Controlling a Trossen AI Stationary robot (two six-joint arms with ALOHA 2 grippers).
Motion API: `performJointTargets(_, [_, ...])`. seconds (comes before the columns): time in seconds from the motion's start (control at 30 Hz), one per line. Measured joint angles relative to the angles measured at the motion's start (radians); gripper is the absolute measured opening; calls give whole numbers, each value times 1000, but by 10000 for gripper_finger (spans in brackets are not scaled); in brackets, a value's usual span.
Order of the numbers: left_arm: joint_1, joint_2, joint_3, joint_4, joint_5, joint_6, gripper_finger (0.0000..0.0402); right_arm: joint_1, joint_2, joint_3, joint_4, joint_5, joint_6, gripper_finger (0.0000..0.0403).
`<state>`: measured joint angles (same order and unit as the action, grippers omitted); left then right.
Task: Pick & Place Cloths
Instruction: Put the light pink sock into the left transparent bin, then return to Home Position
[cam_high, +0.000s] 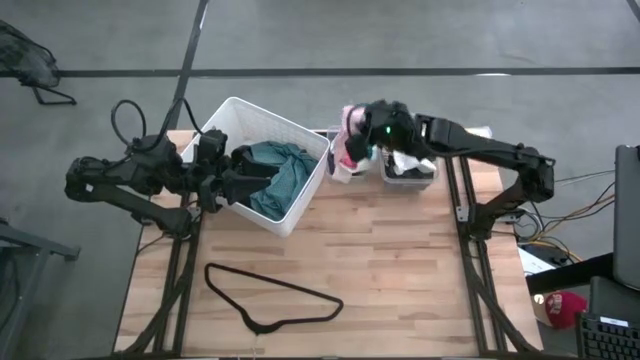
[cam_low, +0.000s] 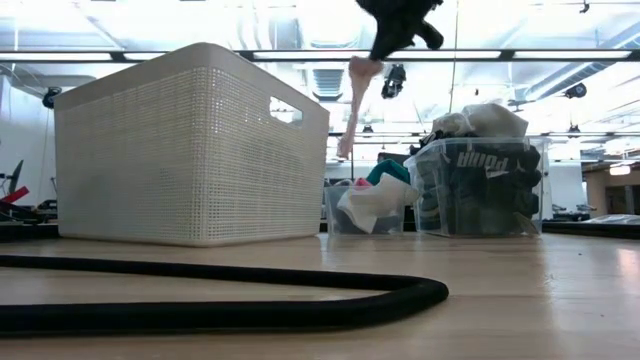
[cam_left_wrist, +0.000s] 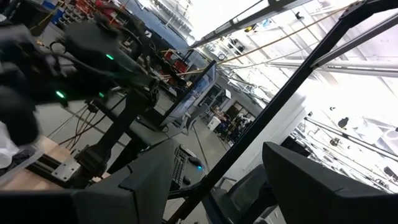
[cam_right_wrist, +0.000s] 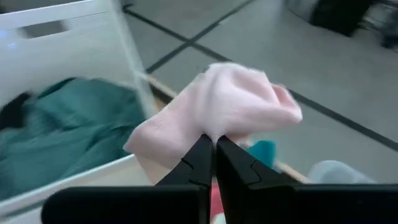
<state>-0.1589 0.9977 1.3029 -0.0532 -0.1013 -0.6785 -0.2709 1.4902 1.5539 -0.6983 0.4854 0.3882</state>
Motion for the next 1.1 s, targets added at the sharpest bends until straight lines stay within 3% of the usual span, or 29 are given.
performJointTargets(0.27, [0, 0, 0, 0, 0, -5, 250, -109, 20, -50, -10, -77, 4, 8])
performJointTargets(0.4, [0, 0, 0, -1, 0, -12, 250, -129, 75, -89, -1, -173, 4, 8])
performJointTargets(0.57, [0, 0, 0, -4, 19, -24, 250, -132, 162, -105, -1, -175, 69, 21])
performJointTargets(0.73, [-1, 1, 0, -12, 21, -24, 250, -143, 232, -105, -42, -187, 124, 72])
performJointTargets(0.83, [-1, 1, 0, -20, 21, -25, 250, -151, 257, -105, -46, -251, 133, 114])
performJointTargets(1.1, [-1, 1, -1, -67, 14, 54, 250, -123, 183, -63, -44, -293, 105, 218])
